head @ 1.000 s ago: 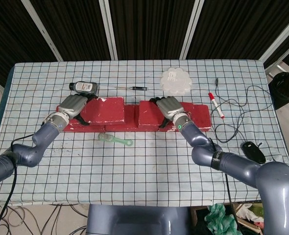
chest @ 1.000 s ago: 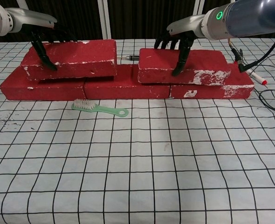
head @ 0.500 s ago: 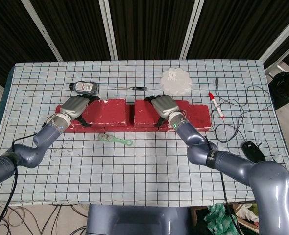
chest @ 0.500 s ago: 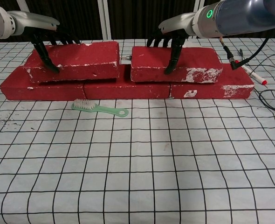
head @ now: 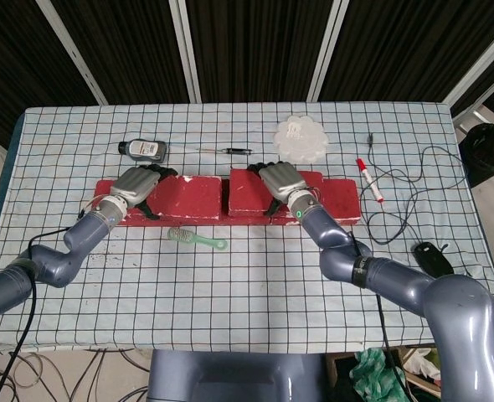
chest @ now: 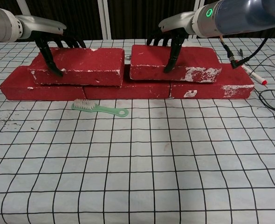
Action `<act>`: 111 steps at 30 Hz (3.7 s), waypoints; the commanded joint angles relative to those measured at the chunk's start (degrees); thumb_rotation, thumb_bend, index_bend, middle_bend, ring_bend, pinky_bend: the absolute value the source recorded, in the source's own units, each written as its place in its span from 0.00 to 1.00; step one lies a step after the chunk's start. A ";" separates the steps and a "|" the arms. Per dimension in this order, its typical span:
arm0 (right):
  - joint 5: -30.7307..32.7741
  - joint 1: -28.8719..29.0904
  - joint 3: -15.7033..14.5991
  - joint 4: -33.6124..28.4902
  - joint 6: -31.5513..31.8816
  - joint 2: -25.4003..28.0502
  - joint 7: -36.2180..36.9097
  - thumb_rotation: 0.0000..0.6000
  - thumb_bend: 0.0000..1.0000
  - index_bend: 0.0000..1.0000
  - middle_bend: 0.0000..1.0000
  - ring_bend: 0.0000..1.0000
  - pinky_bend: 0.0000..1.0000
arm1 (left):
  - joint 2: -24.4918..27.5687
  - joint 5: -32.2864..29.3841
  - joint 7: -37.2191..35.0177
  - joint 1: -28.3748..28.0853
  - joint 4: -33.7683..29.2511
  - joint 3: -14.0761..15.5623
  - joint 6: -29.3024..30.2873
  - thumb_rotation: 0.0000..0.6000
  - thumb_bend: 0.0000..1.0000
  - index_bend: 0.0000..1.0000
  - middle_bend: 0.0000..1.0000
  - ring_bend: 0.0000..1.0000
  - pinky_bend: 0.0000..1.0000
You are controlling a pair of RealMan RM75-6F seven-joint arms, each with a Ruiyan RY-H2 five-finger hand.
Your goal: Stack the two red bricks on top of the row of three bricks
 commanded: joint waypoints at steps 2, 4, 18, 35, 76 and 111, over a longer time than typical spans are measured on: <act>-0.58 -0.20 -0.16 -0.24 0.03 0.12 0.49 1.00 0.16 0.14 0.22 0.23 0.23 | -0.80 -0.51 -0.29 -0.43 1.13 -0.08 -0.06 1.00 0.17 0.17 0.19 0.08 0.16; -0.89 -0.27 -0.23 -0.27 0.11 0.14 0.75 1.00 0.16 0.14 0.22 0.23 0.23 | -1.31 -1.04 -0.60 -0.64 1.89 -0.26 -0.08 1.00 0.17 0.17 0.19 0.08 0.16; -2.16 -0.61 -0.77 0.09 0.32 0.01 2.06 1.00 0.16 0.14 0.22 0.23 0.23 | -1.27 -2.56 -0.39 -1.34 2.57 0.10 -0.15 1.00 0.17 0.16 0.19 0.08 0.16; -2.52 -0.66 -1.29 0.69 0.61 -0.52 2.74 1.00 0.16 0.14 0.22 0.23 0.23 | -1.21 -7.99 2.52 -2.94 1.79 1.55 -0.62 1.00 0.15 0.15 0.19 0.08 0.16; -2.67 -0.52 -1.73 2.99 -0.56 -1.46 4.25 1.00 0.11 0.10 0.17 0.12 0.23 | -1.44 -17.40 8.05 -6.35 0.37 5.00 0.93 1.00 0.02 0.14 0.17 0.05 0.12; -2.22 0.05 -2.50 3.04 -1.63 -1.07 4.85 1.00 0.02 0.01 0.08 0.05 0.16 | -1.60 -16.74 7.10 -6.58 0.95 5.20 0.74 1.00 0.00 0.13 0.15 0.00 0.08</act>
